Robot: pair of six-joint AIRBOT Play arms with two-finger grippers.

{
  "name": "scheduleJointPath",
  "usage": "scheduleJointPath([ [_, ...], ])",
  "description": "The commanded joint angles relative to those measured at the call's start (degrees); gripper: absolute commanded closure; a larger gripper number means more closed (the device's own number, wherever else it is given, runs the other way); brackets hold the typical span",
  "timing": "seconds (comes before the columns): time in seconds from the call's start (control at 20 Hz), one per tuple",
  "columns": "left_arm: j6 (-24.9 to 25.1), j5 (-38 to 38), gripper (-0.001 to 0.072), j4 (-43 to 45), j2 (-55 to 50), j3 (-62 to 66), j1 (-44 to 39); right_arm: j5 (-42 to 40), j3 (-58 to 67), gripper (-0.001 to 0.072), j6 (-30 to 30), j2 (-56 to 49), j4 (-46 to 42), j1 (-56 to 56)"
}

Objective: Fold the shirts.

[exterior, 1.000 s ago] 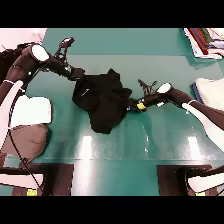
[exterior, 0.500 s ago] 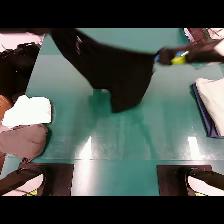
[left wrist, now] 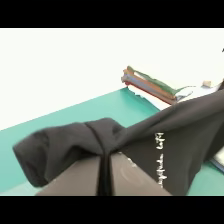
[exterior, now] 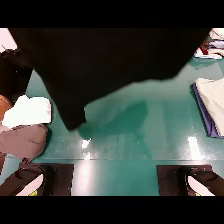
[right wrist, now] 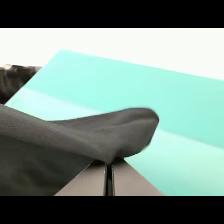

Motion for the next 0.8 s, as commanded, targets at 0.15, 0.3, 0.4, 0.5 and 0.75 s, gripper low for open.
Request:
scheduleJointPath([
  [0.15,-0.1,-4.4,0.068,0.0,-6.6,-3.7,0.0,6.6,1.8,0.0697,6.3,-7.7,-4.1,0.0],
  [0.3,-0.3,-7.8,0.068,-0.1,-14.3,-13.2,0.0,14.4,1.8,0.0697,6.4,-19.6,-4.1,-0.3],
  [0.4,-0.2,-7.2,0.068,-0.1,-20.1,-20.9,0.0,16.8,1.8,0.0697,6.1,-28.1,-4.2,-1.0],
  [0.5,0.6,-3.5,0.068,-0.1,-26.8,-27.3,0.0,15.2,1.8,0.0697,5.6,-35.5,-4.1,-2.3],
  [0.75,3.0,5.6,0.0679,-0.1,-39.5,-29.7,0.0,12.5,1.8,0.0696,5.7,-45.6,-3.5,-3.9],
])
